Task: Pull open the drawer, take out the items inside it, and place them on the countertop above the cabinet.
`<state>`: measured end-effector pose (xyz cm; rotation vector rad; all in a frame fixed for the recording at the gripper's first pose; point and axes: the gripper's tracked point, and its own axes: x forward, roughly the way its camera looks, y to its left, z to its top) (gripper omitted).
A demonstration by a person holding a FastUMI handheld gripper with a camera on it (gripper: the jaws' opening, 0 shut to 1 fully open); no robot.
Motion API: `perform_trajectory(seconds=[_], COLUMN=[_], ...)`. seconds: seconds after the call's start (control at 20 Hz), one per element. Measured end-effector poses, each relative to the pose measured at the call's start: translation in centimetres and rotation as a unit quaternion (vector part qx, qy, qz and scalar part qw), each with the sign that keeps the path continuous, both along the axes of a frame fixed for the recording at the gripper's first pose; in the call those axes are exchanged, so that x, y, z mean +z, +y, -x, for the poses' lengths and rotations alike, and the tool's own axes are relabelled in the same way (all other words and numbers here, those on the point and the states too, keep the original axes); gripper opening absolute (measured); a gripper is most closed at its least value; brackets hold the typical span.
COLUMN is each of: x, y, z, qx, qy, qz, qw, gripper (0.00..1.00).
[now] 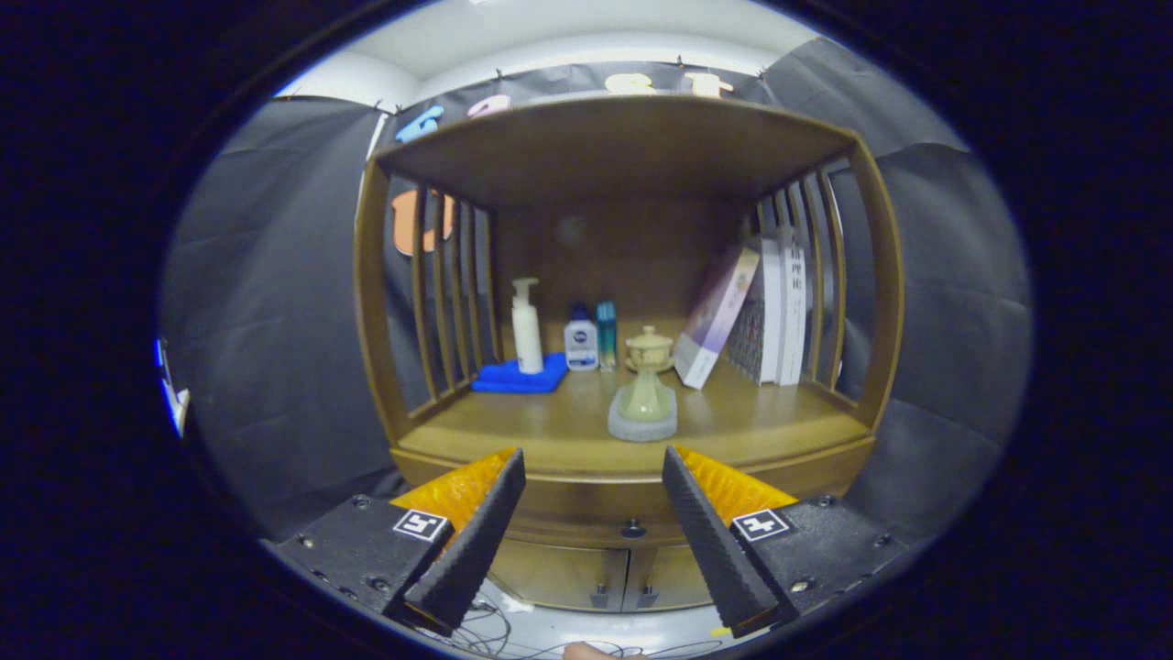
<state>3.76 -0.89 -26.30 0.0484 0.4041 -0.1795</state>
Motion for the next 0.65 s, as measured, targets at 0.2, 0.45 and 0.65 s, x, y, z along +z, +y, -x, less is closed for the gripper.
perform_trajectory(seconds=[0.2, 0.45, 0.65], x=[6.9, 13.4, 17.0], y=[0.9, 1.5, 0.6], z=[2.8, 5.6, 6.9], qx=[0.020, 0.047, 0.052], qy=[-0.031, -0.075, -0.099], qz=[0.009, 0.007, -0.001], qw=[0.999, 0.996, 0.994], gripper=[0.98, 0.98, 0.98])
